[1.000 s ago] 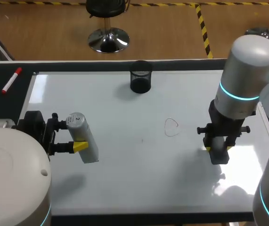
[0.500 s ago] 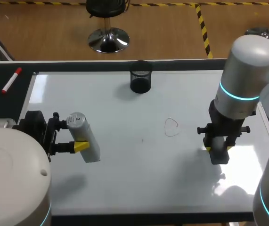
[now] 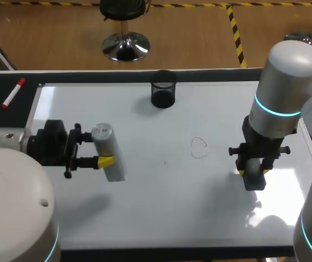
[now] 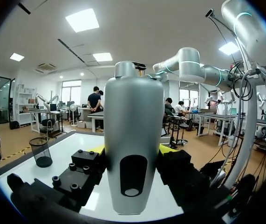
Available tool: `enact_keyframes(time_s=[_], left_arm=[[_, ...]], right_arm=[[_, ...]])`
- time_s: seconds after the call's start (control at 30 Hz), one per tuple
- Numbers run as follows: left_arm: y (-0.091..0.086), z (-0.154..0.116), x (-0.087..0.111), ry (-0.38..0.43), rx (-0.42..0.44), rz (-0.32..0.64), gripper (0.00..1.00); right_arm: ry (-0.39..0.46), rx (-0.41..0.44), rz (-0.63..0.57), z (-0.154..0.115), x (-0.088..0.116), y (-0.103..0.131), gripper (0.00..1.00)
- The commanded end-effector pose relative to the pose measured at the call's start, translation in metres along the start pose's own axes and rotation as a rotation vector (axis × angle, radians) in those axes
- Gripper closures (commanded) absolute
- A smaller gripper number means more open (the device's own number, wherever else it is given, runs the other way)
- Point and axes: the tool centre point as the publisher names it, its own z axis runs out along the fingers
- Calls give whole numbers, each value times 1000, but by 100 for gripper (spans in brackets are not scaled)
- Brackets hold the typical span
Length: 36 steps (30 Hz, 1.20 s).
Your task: Pick up the inspection probe, press it on each red-marked spot on the whiteboard one by one, put down the probe, pick up the eraser, and wipe off all the red marks.
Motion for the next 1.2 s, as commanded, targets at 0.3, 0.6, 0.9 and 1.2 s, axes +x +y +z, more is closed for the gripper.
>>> enact_keyframes(time_s=[0.3, 0.6, 0.9, 1.2], left_arm=[[11, 49, -45, 102, 3, -8, 100], [9, 73, -63, 131, 23, 10, 100], [12, 98, -78, 144, 35, 11, 100], [14, 118, -90, 162, 51, 18, 100]], right_arm=[[2, -2, -2, -1, -1, -1, 100], [2, -2, -2, -1, -1, -1, 100], [2, -2, -2, -1, -1, -1, 100], [2, -2, -2, -1, -1, -1, 100]])
